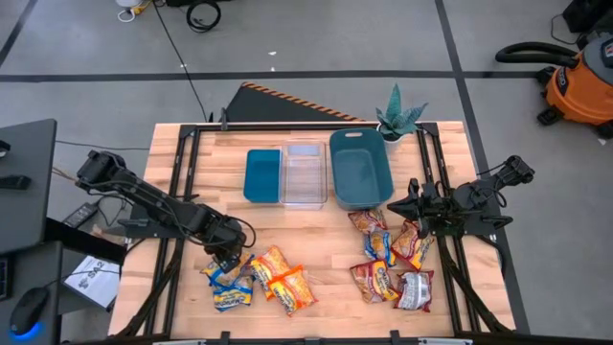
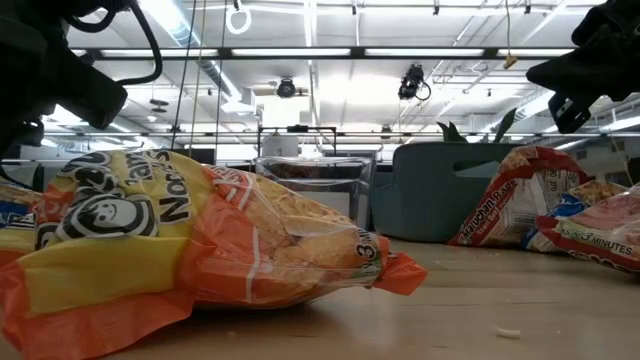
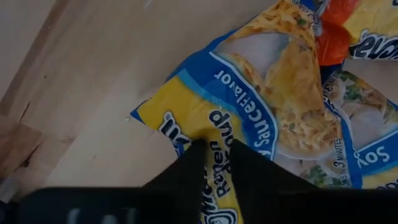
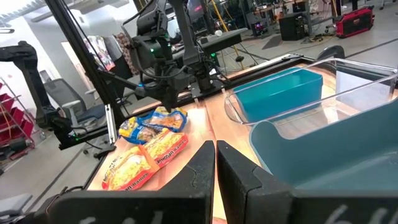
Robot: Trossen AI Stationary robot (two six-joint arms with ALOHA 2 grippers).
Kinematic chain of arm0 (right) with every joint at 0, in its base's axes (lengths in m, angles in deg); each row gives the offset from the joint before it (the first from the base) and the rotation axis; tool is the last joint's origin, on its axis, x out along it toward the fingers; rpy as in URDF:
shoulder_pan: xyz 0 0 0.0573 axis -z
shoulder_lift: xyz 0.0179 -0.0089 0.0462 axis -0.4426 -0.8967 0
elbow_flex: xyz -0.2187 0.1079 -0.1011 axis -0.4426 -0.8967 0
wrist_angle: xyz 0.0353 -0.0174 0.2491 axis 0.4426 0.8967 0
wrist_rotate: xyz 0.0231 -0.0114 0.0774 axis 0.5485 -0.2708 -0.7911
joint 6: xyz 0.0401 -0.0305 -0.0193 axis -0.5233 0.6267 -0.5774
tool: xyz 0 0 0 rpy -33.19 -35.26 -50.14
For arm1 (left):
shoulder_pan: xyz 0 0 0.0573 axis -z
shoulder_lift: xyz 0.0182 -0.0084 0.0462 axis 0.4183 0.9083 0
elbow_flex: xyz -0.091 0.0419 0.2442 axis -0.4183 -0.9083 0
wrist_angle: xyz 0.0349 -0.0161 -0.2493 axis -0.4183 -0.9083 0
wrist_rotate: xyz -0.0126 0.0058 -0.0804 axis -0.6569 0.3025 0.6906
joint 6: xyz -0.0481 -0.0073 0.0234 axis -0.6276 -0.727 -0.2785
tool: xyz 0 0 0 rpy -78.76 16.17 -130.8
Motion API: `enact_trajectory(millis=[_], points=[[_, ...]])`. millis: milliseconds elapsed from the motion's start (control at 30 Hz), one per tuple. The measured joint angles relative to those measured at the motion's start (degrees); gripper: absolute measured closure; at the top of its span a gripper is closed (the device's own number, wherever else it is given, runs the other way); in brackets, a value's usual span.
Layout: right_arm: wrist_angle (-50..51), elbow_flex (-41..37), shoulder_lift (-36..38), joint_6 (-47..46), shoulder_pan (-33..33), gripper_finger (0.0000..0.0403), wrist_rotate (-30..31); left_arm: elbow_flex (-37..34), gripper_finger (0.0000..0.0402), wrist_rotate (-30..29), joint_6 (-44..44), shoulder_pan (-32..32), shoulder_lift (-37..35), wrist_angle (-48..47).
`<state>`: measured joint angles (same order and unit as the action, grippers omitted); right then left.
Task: Sort Maruchan noodles
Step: Put the top left blue noodle pack into the transparent bin
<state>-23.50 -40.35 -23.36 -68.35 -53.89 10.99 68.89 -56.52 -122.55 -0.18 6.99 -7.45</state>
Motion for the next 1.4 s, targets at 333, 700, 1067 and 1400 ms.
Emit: enact_trajectory(millis=[333,700,1067,1400], points=[[0.00,0.00,-0.01,0.01,0.02,0.0381,0.00,2.26,0.0390,2.81,2.51,-1.00,-0.05,-1.13],[-0.02,-0.02,0.01,-0.01,0.01,0.0381,0.00,22.92,0.0395,-3.41,17.64,-9.01,-0.09,-14.73],[-0.02,-0.02,-0.01,-0.01,0.00,0.0381,0.00,33.12,0.0393,-28.08,33.58,-22.41,0.39,1.09],[-0.21,-0.01,-0.01,-0.01,0.02,0.0381,0.00,32.87,0.0393,-16.43,43.27,-36.62,11.46,17.03]])
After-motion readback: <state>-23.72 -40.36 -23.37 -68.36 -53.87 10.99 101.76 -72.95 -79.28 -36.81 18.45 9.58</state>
